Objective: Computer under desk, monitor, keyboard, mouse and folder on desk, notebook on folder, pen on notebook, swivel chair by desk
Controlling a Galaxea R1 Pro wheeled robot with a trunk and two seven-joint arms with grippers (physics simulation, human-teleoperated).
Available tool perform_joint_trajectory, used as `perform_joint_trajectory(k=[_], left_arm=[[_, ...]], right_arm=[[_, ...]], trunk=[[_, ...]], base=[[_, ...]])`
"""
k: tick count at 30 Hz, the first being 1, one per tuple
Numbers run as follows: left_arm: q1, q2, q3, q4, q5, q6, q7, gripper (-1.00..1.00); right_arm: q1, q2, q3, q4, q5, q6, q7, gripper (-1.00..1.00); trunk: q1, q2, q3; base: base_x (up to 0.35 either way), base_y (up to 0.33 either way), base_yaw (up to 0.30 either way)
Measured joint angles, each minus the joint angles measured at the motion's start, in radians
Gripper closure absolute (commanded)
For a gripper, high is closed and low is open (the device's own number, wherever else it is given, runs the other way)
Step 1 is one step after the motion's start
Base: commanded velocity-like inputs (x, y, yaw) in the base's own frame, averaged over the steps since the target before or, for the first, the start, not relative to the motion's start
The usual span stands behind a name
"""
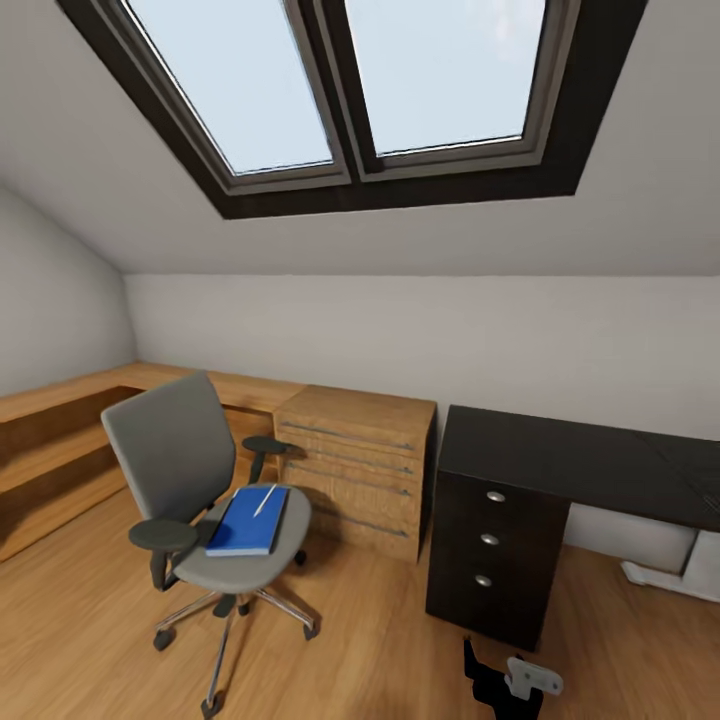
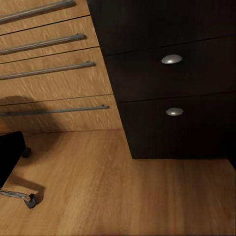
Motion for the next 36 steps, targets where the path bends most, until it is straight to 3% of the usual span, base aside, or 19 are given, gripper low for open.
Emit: perform_joint_trajectory(k=[16, 24, 36], left_arm=[[0.000, -0.001, 0.000, 0.000, 0.001, -0.007, 0.001, -1.00], [0.000, -0.002, 0.000, 0.000, 0.001, -0.007, 0.001, -1.00], [0.000, -0.001, 0.000, 0.000, 0.001, -0.007, 0.001, -1.00]], right_arm=[[0.000, 0.004, -0.002, 0.000, -0.002, 0.002, -0.005, -1.00], [0.000, 0.008, -0.006, -0.001, -0.007, 0.003, -0.091, -1.00], [0.000, 0.008, -0.005, -0.002, -0.006, 0.004, -0.101, -1.00]], trunk=[[-0.061, 0.112, 0.058], [-0.092, 0.168, 0.078], [-0.138, 0.252, 0.108]], base=[[0.000, 0.000, -0.247], [0.000, 0.000, -0.037], [0.000, 0.000, -0.001]])
